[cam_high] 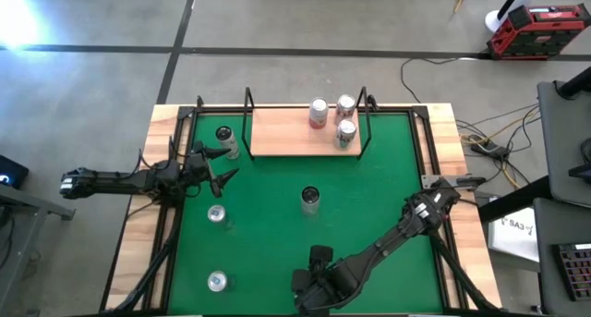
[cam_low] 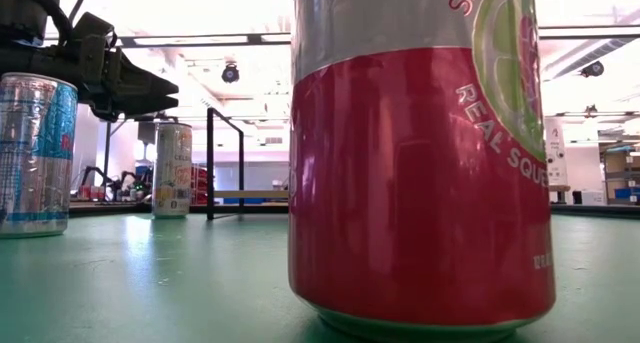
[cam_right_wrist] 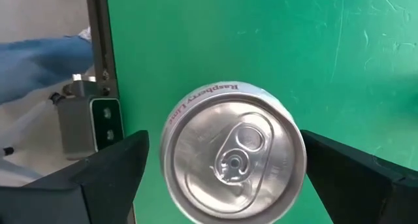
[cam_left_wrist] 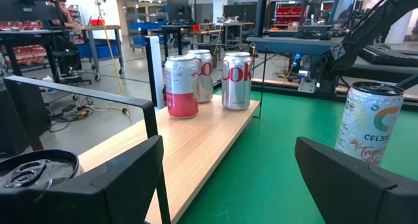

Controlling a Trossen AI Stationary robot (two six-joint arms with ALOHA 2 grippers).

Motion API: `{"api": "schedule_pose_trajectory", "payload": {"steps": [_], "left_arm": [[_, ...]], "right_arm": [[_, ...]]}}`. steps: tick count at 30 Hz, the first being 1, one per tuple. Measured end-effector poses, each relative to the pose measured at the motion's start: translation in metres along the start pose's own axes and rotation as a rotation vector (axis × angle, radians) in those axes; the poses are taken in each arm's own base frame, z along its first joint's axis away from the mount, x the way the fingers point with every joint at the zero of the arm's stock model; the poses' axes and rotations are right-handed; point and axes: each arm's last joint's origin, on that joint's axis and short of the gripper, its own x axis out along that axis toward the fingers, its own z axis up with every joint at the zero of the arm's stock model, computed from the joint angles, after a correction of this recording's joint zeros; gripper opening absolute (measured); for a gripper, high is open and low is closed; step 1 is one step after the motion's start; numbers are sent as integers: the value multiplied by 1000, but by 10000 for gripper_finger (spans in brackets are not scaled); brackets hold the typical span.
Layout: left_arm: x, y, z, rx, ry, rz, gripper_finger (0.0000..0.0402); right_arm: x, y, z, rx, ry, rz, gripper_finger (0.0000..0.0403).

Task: Place canned beverage on shelf
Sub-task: Put the white and orange soda can on the shelf aligned with the other white and orange soda can

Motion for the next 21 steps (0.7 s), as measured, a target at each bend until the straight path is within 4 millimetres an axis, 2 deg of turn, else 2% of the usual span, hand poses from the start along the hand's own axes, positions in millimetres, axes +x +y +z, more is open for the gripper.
{"api": "schedule_pose_trajectory", "payload": {"steps": [14,17,21], "left_arm": [[0,0,0,0,1,0,332],[0,0,0,0,0,0,332],[0,0,0,0,1,0,332]], "right_arm": [[8,-1,-3,41,19,-17,374],[9,-1,-4,57,22,-21,348],[9,-1,-4,62,17,-23,290]]}}
